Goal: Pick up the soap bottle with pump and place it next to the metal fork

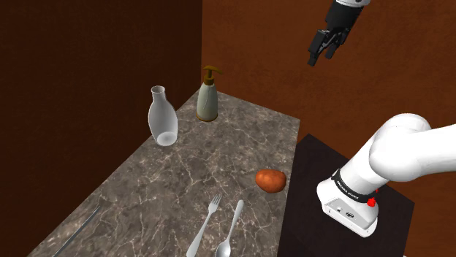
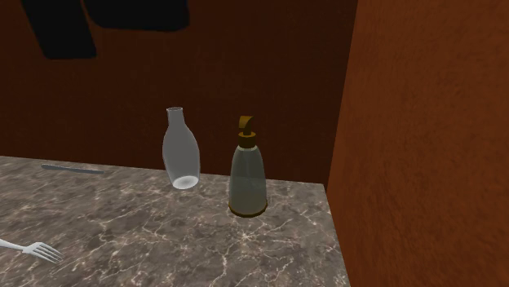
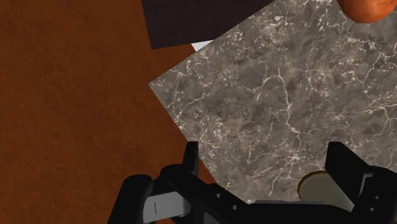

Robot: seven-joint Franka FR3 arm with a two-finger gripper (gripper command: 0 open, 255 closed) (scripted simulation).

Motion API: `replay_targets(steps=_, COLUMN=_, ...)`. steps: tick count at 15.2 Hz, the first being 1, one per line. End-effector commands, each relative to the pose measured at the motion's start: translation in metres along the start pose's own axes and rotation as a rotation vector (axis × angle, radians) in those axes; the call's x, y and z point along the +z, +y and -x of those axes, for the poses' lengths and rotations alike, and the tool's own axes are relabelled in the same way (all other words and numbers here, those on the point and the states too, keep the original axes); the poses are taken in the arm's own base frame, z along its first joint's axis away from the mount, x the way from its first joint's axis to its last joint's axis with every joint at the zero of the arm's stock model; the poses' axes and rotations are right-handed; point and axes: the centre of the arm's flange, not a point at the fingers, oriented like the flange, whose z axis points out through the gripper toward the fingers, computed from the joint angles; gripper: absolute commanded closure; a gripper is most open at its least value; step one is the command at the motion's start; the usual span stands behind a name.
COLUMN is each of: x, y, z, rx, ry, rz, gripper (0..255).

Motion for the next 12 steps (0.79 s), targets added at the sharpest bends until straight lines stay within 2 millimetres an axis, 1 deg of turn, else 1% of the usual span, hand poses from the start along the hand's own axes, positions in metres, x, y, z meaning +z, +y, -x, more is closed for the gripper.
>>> replay_targets(steps=1, x=0.000, y=0.000, z=0.000, rx=0.000, ry=0.000, rz=0.000, gripper=0)
replay_targets(steps=12, x=0.041, y=-0.075, z=-0.118, rx=-0.037, ry=-0.010, rz=-0.010, gripper=0)
